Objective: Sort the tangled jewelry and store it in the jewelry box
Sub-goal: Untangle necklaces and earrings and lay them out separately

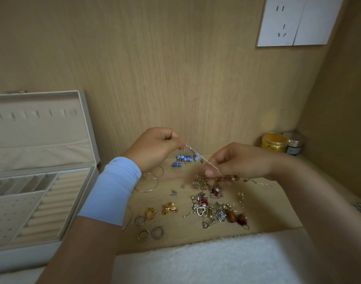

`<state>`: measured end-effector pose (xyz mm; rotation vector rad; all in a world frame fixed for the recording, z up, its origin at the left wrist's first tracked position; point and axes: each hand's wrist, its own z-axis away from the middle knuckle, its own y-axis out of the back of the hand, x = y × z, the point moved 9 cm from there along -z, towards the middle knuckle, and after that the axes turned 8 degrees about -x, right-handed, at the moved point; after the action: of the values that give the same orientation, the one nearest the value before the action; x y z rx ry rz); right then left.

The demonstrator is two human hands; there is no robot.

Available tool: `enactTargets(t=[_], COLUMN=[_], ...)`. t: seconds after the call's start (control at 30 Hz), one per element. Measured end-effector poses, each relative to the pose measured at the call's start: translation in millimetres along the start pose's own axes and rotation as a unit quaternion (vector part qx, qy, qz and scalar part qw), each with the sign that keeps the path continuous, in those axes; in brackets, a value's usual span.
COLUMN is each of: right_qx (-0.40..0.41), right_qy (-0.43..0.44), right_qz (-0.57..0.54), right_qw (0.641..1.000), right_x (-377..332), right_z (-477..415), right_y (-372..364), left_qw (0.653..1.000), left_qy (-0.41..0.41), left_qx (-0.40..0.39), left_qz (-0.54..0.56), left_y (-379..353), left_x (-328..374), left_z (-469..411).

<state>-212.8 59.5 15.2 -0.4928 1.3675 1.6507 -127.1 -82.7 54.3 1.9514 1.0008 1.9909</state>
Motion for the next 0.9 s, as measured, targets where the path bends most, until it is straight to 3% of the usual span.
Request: enactTargets(t=[0.23,0.67,0.77,0.9], right_qx=[-0.029,-0.113,-0.06,0.066], right_qy=[-0.081,-0.124,-0.107,-0.015], right_qz=[0.046,0.012,0.03,0.004], right_qw=[0.995,0.986,0.992,0.998], right_x=[25,33,24,4], right_z=[10,24,23,12], right_y=[9,-1,11,24], left_qw=[0.99,0.991,0.991,0.994], left_qy=[0.025,-0.005,-0.025,-0.054], left_qx=[-0.079,-0.109,-0.112,-0.092], left_qz=[-0.11,-0.076,-0.062,-0.036], left_y=[-26,-50,-52,-51], left_x=[-13,-10,-4,3], left_z=[-3,-6,-6,-6])
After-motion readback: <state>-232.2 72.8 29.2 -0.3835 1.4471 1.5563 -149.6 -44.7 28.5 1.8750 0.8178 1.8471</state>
